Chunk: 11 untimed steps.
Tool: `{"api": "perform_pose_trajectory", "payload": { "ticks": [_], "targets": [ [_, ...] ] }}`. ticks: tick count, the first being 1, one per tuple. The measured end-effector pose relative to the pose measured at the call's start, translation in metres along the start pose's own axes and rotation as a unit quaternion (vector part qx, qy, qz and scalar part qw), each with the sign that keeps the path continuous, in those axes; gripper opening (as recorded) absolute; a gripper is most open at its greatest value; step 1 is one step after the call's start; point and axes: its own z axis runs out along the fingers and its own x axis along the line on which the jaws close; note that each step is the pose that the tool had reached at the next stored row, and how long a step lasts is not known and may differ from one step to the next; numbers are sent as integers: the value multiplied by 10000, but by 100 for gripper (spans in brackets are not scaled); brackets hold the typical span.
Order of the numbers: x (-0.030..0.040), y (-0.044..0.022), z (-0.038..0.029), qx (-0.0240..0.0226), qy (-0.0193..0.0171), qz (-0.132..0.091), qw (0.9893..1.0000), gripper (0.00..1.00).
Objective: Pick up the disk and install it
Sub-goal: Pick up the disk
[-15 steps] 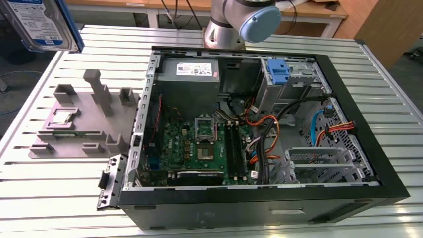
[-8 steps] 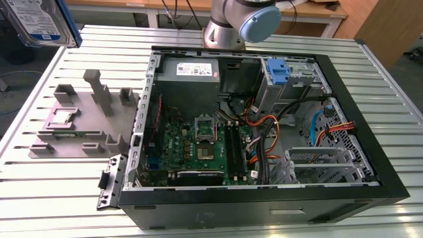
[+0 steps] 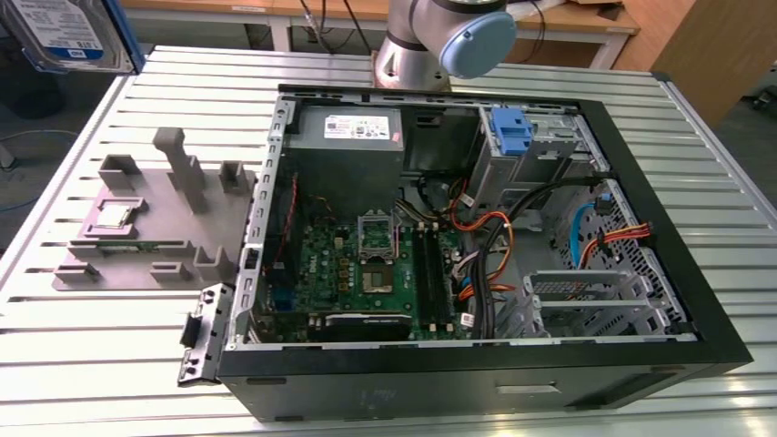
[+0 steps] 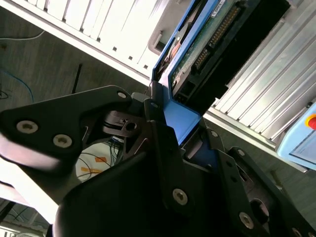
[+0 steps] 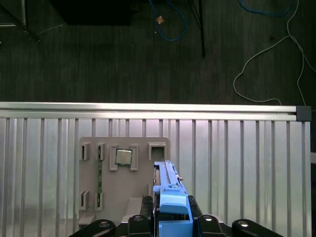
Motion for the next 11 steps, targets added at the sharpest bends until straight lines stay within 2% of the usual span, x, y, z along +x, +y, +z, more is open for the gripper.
{"api": "perform_pose_trajectory", "payload": {
  "ticks": [5, 11],
  "targets": [
    [-7, 2, -123, -1, 0, 0, 10000, 37],
    [-6, 3, -133, 0, 9, 0, 10000, 37]
  ]
}}
